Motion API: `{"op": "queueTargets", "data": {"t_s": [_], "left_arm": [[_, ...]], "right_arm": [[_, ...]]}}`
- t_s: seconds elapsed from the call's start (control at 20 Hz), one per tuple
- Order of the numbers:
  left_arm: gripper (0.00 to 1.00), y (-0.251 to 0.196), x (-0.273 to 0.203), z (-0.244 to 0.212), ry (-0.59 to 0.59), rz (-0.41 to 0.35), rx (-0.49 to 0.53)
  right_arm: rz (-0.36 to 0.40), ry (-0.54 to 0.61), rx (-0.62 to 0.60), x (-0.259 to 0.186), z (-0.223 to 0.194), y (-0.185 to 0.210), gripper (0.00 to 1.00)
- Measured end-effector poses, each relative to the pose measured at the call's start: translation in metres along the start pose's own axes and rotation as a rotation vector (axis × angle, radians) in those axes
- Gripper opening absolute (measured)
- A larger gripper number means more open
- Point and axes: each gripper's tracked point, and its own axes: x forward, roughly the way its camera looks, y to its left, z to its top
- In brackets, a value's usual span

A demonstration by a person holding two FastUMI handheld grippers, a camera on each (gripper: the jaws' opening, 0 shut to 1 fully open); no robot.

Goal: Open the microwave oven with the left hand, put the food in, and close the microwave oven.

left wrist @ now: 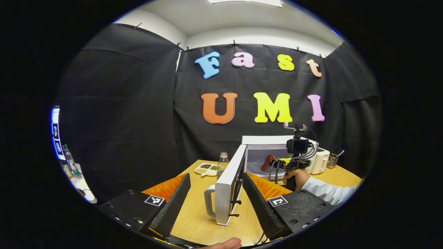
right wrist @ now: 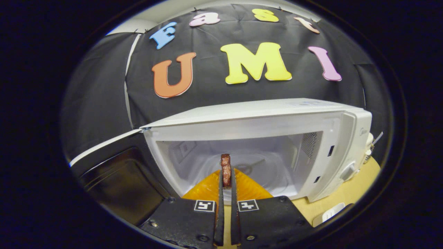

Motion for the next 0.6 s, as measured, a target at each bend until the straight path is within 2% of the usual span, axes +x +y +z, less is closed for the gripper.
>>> {"op": "queueTargets", "data": {"t_s": [0.35, 0.6], "left_arm": [[0.93, 0.009, 0.008, -0.007, 0.018, 0.022, 0.027], [0.93, 0.006, 0.013, -0.016, 0.043, -0.001, -0.004]], "right_arm": [[-0.003, 0.002, 0.183, 0.036, 0.003, -0.008, 0.12], [-0.014, -0.007, 0.272, 0.047, 0.001, -0.027, 0.13]]}}
